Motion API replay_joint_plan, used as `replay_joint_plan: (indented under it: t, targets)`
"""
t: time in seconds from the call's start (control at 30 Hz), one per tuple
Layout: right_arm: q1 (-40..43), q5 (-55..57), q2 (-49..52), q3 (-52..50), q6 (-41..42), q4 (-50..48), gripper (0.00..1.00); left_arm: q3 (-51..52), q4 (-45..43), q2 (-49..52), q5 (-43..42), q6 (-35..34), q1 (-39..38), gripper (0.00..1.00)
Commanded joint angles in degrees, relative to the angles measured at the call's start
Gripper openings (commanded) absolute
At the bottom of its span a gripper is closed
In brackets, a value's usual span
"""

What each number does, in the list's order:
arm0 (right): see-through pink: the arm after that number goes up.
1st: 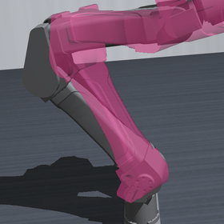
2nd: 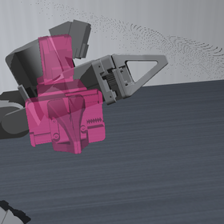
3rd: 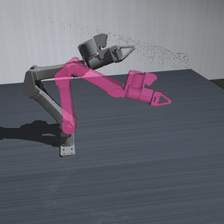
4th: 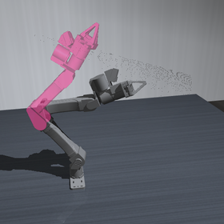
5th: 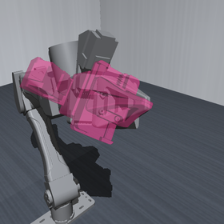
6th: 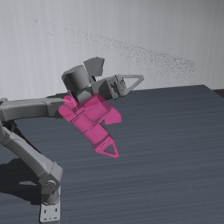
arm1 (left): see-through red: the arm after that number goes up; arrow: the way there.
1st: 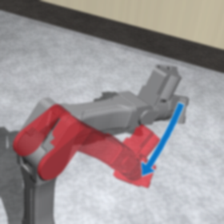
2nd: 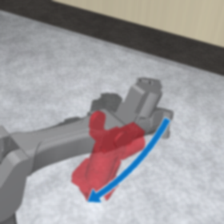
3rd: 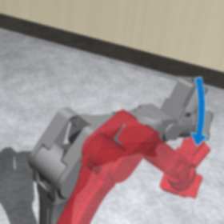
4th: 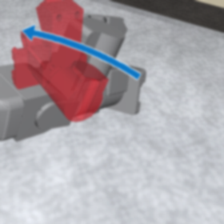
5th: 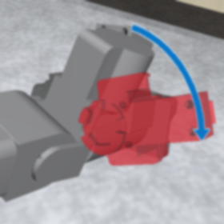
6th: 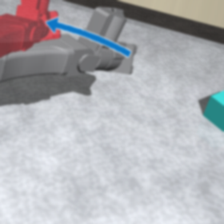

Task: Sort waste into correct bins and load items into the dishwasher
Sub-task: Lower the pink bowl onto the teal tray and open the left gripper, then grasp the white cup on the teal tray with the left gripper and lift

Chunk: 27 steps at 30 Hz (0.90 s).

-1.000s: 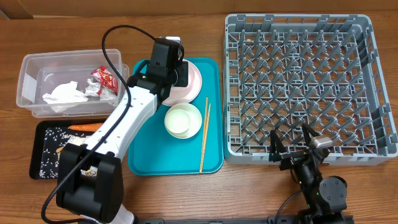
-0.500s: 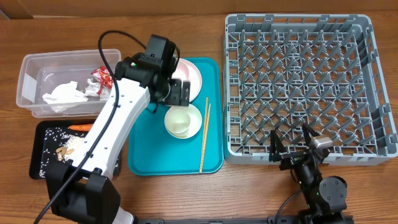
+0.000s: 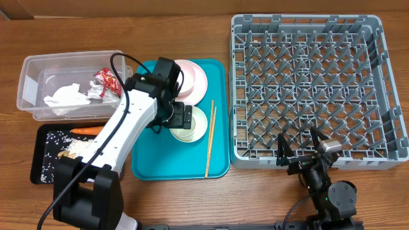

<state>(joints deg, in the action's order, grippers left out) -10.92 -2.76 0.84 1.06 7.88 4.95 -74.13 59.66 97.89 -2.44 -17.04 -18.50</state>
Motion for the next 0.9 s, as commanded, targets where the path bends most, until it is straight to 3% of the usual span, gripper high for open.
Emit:
replay_joint_plan:
  t: [0.0,0.07,0.4,0.6,0.7,0.8,0.87]
  targets:
    - [0.17,-0.35,-0.66,-0.59,-0.17,-0.35,1.00,1.81,-2.51,-0.59,-0.61,-1.88,0.11,0.75]
    - [0.17,-0.35,-0.66,-0.59,-0.17,-0.35,1.00,1.88,-3.91,-0.59,-0.66,-1.90,0.11,0.61]
    - [0.17,-0.35,-0.66,-0.59,-0.17,-0.35,1.00,2.93,-5.75,-0.48,-1.07,-3.39,-0.70,0.59]
    - [0.17,-0.35,-0.66,-0.59,-0.17,-0.35,1.00,3.52,-6.12,-0.48,-1.09,-3.39,-0.61,0.29]
    - [0.17,-0.35,-0.66,-0.59,-0.17,-0.35,1.00,3.54,-6.08,-0.48,-1.05,-3.39,-0.70,0.27]
    - [0.17,-0.35,-0.66,-0.59,-0.17,-0.35,1.00,3.54,-5.92,-0.48,-1.03,-3.37,-0.92,0.04]
    - [0.17,-0.35,-0.66,-0.59,-0.17,-0.35,1.00,3.54,-5.92,-0.48,-1.03,-3.34,-0.92,0.04]
